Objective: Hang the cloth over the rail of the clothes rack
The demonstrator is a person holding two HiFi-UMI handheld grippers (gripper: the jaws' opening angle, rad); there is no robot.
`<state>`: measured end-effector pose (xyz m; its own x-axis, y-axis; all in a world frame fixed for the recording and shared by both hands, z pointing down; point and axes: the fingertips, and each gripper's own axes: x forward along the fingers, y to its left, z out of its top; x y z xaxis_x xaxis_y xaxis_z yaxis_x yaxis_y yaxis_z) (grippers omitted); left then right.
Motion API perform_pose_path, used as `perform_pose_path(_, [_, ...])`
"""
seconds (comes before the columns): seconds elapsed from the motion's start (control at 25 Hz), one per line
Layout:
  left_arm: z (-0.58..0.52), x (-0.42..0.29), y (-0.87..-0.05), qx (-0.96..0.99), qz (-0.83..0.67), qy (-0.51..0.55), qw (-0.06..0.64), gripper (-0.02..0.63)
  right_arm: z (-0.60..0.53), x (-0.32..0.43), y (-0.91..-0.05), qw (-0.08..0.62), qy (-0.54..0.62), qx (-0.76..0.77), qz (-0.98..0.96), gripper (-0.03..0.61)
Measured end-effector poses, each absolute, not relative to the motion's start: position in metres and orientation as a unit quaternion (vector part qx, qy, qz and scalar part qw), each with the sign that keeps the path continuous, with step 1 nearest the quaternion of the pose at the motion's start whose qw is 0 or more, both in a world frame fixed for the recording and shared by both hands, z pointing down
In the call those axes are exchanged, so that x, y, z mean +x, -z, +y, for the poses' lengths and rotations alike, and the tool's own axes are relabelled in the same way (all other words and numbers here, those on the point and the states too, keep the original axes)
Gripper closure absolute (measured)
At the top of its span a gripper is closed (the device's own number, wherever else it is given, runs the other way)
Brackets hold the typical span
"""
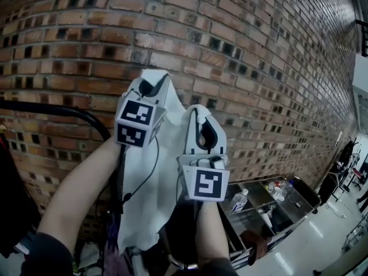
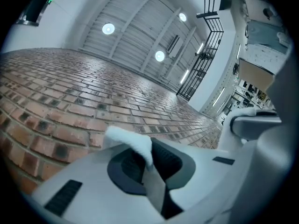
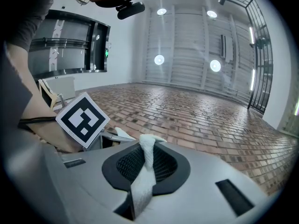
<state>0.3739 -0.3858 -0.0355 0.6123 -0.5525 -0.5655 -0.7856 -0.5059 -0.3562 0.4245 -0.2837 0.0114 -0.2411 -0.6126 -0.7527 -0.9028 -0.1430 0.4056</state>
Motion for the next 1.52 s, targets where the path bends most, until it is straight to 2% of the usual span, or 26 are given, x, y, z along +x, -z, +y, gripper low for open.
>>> perform_pose_path(0.36, [-0.383, 0.303, 0.068, -0.826, 0.407, -0.211, 0.33, 0.574, -0.291, 0.374, 0.004, 0.175, -0.476, -0.571, 0.645, 0.531])
perform_pose_path(0.56, [-0.362, 0.261, 0.095, -0.795, 0.409, -0.223, 0.388, 0.574, -0.289, 0.34, 0.013, 0.19, -0.485, -0.552, 0.651, 0.531])
perform_pose_path(0.88, [-0.347, 0.172, 0.115, -0.742, 0.445, -0.208, 0.457, 0.574, -0.287, 0.264, 0.017, 0.172, -0.506, -0.531, 0.658, 0.531])
perform_pose_path(1.08, [-0.344, 0.118, 0.118, -0.732, 0.444, -0.201, 0.476, 0.574, -0.287, 0.218, 0.017, 0.163, -0.514, -0.516, 0.666, 0.531])
perform_pose_path(1.52, [-0.302, 0.005, 0.136, -0.711, 0.445, -0.179, 0.514, 0.574, -0.267, 0.147, 0.029, 0.2, -0.497, -0.501, 0.68, 0.531])
